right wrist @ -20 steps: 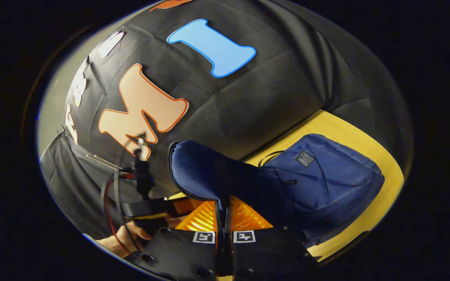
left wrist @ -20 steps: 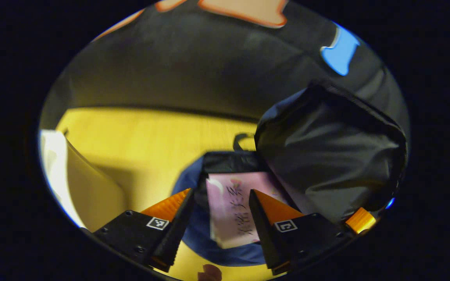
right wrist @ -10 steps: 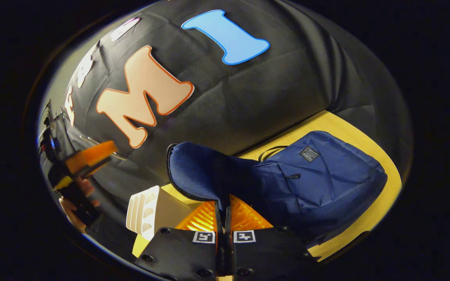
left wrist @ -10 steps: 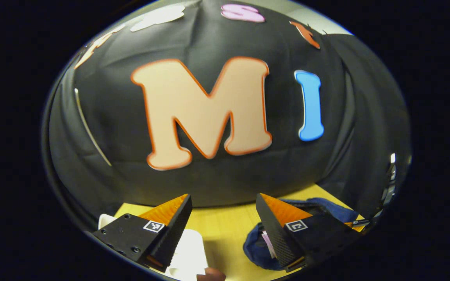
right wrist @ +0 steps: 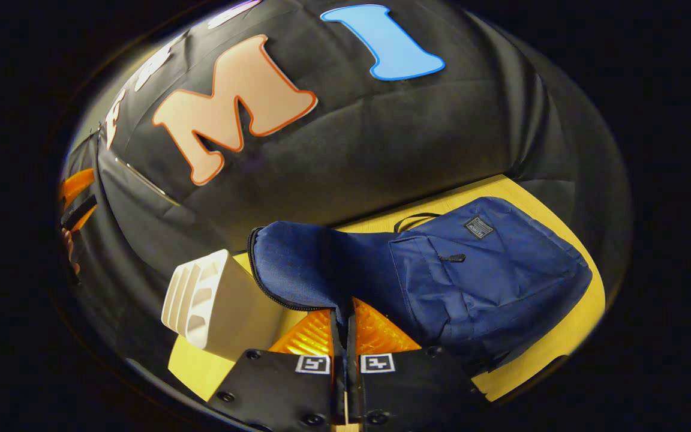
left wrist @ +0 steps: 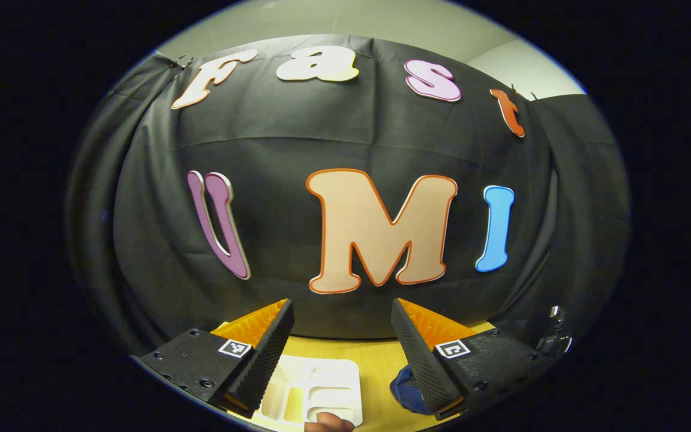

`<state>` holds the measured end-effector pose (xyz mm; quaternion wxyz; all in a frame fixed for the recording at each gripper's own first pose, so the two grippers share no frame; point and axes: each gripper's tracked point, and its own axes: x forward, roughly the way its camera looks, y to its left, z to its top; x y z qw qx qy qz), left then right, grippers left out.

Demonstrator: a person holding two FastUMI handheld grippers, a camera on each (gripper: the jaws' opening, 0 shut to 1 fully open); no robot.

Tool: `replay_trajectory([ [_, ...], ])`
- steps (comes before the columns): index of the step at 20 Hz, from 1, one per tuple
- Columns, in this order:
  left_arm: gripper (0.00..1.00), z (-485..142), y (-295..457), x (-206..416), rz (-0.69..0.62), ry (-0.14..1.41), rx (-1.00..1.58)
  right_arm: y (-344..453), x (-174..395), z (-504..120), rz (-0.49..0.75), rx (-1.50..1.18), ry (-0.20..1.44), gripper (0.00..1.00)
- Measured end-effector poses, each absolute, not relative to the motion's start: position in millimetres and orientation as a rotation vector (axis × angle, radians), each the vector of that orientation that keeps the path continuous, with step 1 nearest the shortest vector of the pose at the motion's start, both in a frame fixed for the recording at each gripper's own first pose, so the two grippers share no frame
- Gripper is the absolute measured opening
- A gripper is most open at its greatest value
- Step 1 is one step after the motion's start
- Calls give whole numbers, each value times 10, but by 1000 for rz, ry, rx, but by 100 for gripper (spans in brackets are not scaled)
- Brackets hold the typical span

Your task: Open the schoolbag, grab two books from the bookshelf and put them into the schoolbag.

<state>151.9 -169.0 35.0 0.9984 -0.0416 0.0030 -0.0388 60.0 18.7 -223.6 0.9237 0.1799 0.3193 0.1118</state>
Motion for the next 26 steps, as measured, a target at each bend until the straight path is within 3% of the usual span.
replay_trajectory([
  [3,93,346,-1625,1484,-58,1,-105,282,452,-2388,221,305,713,9],
  [4,93,333,-1601,1449,-57,3,-112,315,441,-2473,210,285,730,14],
  [12,96,-237,-1414,1253,-99,139,-174,432,35,-2304,177,158,672,100],
  [18,96,-505,-1291,1252,-119,167,-110,603,-84,-1463,158,114,489,100],
  [26,95,-370,-1226,1124,-150,121,-86,900,-56,16,191,61,186,100],
])
